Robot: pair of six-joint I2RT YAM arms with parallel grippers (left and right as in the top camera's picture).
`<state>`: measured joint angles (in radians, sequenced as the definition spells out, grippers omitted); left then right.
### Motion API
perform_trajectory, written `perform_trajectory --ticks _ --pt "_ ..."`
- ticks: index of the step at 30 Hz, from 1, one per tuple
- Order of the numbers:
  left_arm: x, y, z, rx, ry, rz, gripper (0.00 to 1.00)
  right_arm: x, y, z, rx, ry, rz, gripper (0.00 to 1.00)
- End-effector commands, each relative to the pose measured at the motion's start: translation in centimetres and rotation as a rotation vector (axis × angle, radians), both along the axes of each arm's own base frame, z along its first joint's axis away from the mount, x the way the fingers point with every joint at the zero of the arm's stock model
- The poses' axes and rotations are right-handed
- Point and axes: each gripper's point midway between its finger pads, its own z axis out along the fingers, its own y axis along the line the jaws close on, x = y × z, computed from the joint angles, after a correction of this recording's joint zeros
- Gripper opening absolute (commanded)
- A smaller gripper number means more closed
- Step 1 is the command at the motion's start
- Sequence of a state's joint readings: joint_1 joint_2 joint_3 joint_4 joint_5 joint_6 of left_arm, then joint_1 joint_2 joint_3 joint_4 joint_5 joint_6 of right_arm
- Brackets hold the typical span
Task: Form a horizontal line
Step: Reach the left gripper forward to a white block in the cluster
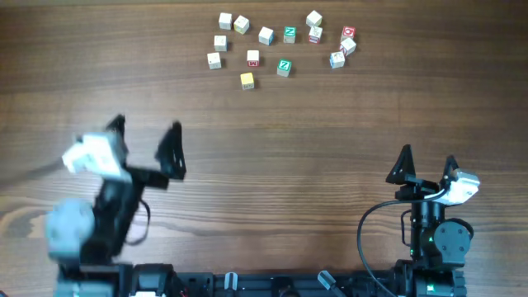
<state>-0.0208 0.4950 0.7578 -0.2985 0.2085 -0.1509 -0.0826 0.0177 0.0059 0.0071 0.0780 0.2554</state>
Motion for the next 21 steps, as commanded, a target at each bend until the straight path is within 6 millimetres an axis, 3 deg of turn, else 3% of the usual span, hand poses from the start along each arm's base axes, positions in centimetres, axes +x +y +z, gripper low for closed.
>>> perform_trajectory --ticks 1,7,11,15,21 --pt "3.6 -0.4 3.8 0.017 0.069 -0.019 1.00 0.0 0.1 0.1 -0.017 -0.002 0.010 1.00" --pt "11.5 -2.6 7.5 0.118 0.198 -0.086 1.00 0.0 0.1 0.1 -0.017 -0.002 0.010 1.00" --pt "17.4 -5.0 6.3 0.165 0.314 -0.141 1.00 0.0 0.1 0.1 -0.017 -0.002 0.010 1.00" --pt "23.2 -7.0 2.1 0.175 0.410 -0.171 1.00 0.0 0.1 0.1 -0.017 -0.002 0.010 1.00" --pt "28.1 -10.0 -8.7 0.199 0.590 -0.223 1.00 0.0 0.1 0.1 -0.017 -0.002 0.010 1.00"
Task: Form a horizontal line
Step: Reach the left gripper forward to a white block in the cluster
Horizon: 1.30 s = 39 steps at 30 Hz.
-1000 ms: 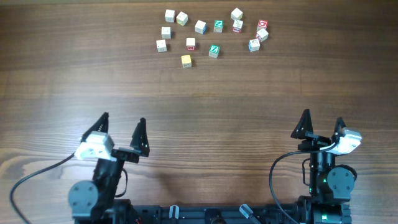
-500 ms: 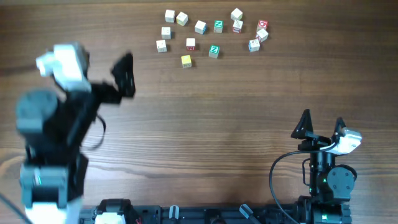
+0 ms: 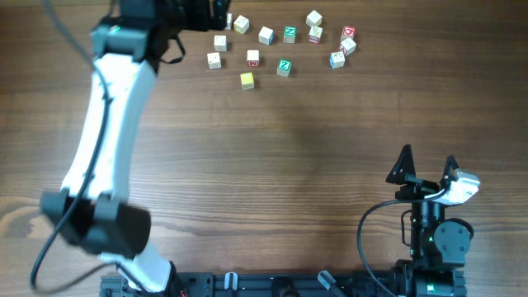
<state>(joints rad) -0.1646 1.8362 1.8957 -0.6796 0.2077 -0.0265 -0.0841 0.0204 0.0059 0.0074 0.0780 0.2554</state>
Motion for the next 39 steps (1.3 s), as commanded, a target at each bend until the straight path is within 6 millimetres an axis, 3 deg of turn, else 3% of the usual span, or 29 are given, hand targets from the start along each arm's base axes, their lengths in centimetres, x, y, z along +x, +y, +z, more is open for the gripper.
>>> perform_trajectory --ticks 1,4,8,17,30,37,39 --pt "2.3 -2.9 -5.4 0.022 0.065 -0.065 1.00 0.0 0.2 0.2 -0.017 -0.005 0.012 1.00" --pt "3.7 -5.3 -9.2 0.027 0.091 -0.100 1.00 0.0 0.2 0.2 -0.018 -0.005 0.012 1.00" --pt "3.7 -7.8 -14.6 0.050 0.182 -0.142 1.00 0.0 0.2 0.2 -0.017 -0.005 0.012 1.00" --pt "4.3 -8.4 -22.9 0.078 0.291 -0.147 1.00 0.0 0.2 0.2 -0.017 -0.005 0.012 1.00" --pt "6.6 -8.9 -29.1 0.077 0.262 -0.140 1.00 0.0 0.2 0.2 -0.017 -0.005 0.012 1.00" --pt "6.8 -9.0 -30.6 0.077 0.266 -0.140 1.00 0.0 0.2 0.2 -0.017 -0.005 0.012 1.00" --pt "7.0 -9.0 -30.5 0.076 0.260 -0.140 0.91 0.0 0.2 0.2 -0.017 -0.005 0.012 1.00"
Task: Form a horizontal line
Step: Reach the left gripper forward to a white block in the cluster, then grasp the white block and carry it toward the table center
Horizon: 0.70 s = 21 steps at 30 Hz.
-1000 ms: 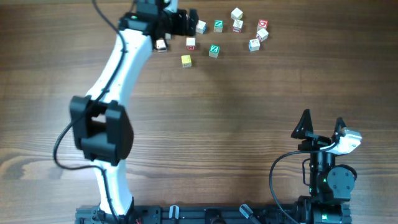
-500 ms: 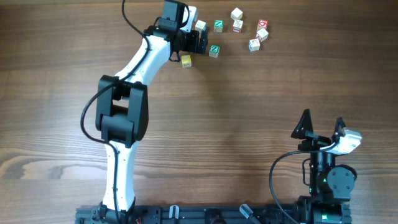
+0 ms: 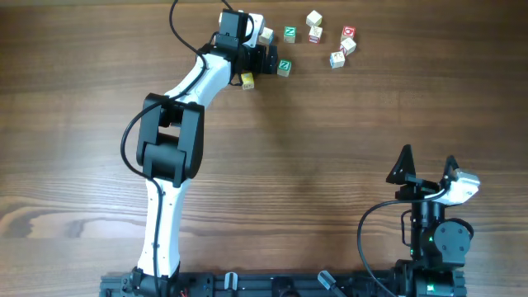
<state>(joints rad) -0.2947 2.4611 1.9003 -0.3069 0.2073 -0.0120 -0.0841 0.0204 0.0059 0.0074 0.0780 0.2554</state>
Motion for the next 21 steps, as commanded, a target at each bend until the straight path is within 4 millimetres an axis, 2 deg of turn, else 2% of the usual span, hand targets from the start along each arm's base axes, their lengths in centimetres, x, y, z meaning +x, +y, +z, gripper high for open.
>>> perform_trajectory --ticks 1,3,5,7,10,13,16,21 --pt "0.0 0.3 -1.9 0.011 0.024 -0.002 0.86 0.0 0.2 0.2 -0.017 -0.005 0.012 1.00" --pt "-0.1 0.3 -2.0 0.013 0.030 -0.002 0.71 0.0 0.2 0.2 -0.017 -0.005 0.012 1.00" --pt "-0.4 0.4 -2.2 0.015 0.044 0.000 0.65 0.0 0.2 0.2 -0.017 -0.005 0.012 1.00" --pt "-0.9 0.6 -2.6 0.024 0.071 0.000 0.52 0.0 0.2 0.1 -0.017 -0.004 0.012 1.00" --pt "-1.3 0.7 -2.8 0.030 0.092 0.000 0.44 0.0 0.2 0.1 -0.017 -0.004 0.012 1.00" --pt "-1.4 0.7 -2.1 0.030 0.091 0.000 0.29 0.0 0.2 0.1 -0.017 -0.004 0.012 1.00" --pt "-1.1 0.6 0.7 0.019 0.054 0.001 0.25 0.0 0.2 0.2 -0.017 -0.005 0.012 1.00" --pt "-0.7 0.5 7.3 -0.011 -0.044 0.001 0.25 0.0 0.2 0.1 -0.017 -0.004 0.012 1.00"
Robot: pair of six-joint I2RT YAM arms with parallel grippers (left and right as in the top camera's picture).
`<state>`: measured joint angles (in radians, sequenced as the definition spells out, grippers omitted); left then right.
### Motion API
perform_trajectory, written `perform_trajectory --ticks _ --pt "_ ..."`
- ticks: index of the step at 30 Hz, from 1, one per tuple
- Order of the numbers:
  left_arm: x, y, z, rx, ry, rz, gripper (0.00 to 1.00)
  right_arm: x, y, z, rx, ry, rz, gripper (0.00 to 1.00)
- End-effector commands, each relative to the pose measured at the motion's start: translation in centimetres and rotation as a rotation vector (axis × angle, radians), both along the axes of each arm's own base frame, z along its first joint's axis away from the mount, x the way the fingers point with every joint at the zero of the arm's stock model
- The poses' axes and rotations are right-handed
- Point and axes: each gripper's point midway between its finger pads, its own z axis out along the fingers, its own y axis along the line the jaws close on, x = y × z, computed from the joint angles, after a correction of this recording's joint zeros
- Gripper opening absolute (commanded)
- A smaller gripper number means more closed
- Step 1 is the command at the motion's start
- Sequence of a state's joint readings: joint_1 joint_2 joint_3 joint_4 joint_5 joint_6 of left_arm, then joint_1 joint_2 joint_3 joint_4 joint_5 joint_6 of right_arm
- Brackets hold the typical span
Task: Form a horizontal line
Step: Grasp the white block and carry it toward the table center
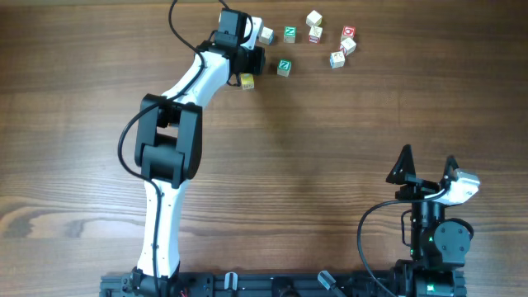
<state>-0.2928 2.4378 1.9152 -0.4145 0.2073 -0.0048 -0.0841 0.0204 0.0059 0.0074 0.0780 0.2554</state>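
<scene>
Small lettered cubes lie scattered at the table's far edge. Among them are a yellow cube (247,80), a green Z cube (284,66), a white cube (266,35), a second green cube (289,34) and a red cube (348,32). My left arm reaches far forward, and its gripper (252,58) hangs over the left part of the cluster, just above the yellow cube. It hides several cubes, and its jaws cannot be made out. My right gripper (426,169) rests open near the front right, holding nothing.
More cubes sit to the right of the cluster: a white one (313,18), one with red marks (315,35), and a pair (337,58) at the far right. Bare wooden table (330,148) fills the middle and front.
My left gripper has shifted slightly left over the cluster. The visible cubes lie where they were. The right arm has not moved.
My left gripper was open near the front left, far from the cubes. Then the arm was stretched toward the cluster's far left corner. Later the gripper was low over the cubes next to the green Z cube, and now it is a little further left.
</scene>
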Motion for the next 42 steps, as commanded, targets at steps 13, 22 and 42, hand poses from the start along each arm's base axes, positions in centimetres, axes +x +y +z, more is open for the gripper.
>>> perform_trajectory --ticks 13,22,42 --pt "-9.4 6.5 23.3 0.122 -0.117 0.127 0.24 0.0 0.2 0.2 -0.017 -0.005 0.012 1.00" --pt "-20.8 11.8 23.4 0.232 0.219 0.343 0.09 0.0 0.2 0.1 -0.017 -0.004 0.012 1.00" --pt "-29.2 14.5 19.5 0.036 0.025 0.496 0.18 0.0 0.2 0.2 -0.017 -0.005 0.012 1.00"
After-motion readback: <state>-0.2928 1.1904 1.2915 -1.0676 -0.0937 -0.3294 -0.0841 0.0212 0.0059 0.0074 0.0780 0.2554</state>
